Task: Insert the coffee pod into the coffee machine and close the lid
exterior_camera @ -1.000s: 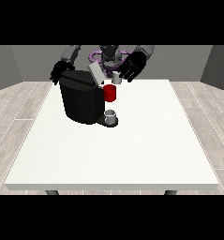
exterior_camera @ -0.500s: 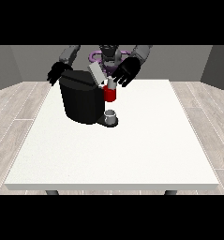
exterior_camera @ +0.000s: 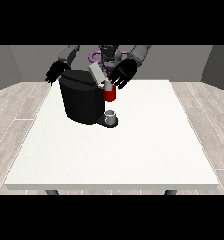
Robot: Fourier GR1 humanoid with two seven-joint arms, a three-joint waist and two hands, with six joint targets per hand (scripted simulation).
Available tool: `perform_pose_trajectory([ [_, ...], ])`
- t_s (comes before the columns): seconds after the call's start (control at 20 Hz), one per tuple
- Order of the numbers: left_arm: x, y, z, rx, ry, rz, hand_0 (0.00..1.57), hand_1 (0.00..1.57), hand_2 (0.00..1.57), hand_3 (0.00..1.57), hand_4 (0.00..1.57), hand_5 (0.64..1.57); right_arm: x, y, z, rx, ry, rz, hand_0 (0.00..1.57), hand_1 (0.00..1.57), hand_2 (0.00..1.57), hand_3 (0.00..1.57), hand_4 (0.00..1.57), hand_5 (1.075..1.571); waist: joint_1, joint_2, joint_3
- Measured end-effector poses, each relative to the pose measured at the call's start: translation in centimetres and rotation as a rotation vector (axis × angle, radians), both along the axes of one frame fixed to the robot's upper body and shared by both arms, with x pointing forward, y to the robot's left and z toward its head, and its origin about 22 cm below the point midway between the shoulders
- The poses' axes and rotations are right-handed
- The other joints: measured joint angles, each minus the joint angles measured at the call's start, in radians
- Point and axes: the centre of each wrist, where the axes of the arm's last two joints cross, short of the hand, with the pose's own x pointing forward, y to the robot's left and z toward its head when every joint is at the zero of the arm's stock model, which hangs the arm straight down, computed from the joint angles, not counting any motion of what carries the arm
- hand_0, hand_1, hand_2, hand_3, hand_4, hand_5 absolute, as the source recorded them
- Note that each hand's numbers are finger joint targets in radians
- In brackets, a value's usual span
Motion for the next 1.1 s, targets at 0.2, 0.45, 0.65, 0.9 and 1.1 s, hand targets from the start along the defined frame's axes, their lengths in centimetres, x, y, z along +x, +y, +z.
perform_pose_trajectory([
  [0.2, -0.1, 0.7, -0.2, 0.004, -0.007, -0.001, 1.16, 1.16, 1.24, 1.18, 0.51, 1.571, -0.6, 0.1, -0.6, 0.008, -0.017, -0.001, 0.0, 0.0, 0.0, 0.0, 0.51, 1.571, -0.004, 0.008, 0.0006],
  [0.45, 0.0, 0.4, -0.8, 0.015, 0.018, -0.006, 1.22, 1.22, 1.27, 1.2, 0.49, 1.571, -1.0, 0.0, -1.4, 0.011, -0.005, -0.019, 0.0, 0.0, 0.0, 0.0, 0.45, 1.571, 0.013, -0.003, 0.0004],
  [0.65, 0.0, 0.3, -0.8, 0.015, 0.027, 0.0, 1.22, 1.22, 1.27, 1.17, 0.48, 1.571, -0.6, 0.1, -0.8, 0.007, -0.001, -0.024, 0.0, 0.0, 0.0, 0.0, 0.43, 1.571, 0.013, -0.001, 0.001],
  [0.9, 0.1, 0.5, -0.4, 0.008, 0.025, 0.004, 1.2, 1.2, 1.23, 1.09, 0.46, 1.571, -0.3, 0.0, 0.1, 0.005, -0.015, -0.013, 0.0, 0.0, 0.0, 0.0, 0.44, 1.571, 0.005, 0.011, 0.0014],
  [1.1, 0.0, 0.8, 0.2, 0.019, 0.027, -0.008, 1.13, 1.13, 1.17, 1.0, 0.46, 1.571, -0.4, -0.2, -0.5, 0.012, -0.015, -0.027, 0.0, 0.0, 0.0, 0.0, 0.36, 1.571, 0.01, 0.019, 0.0009],
])
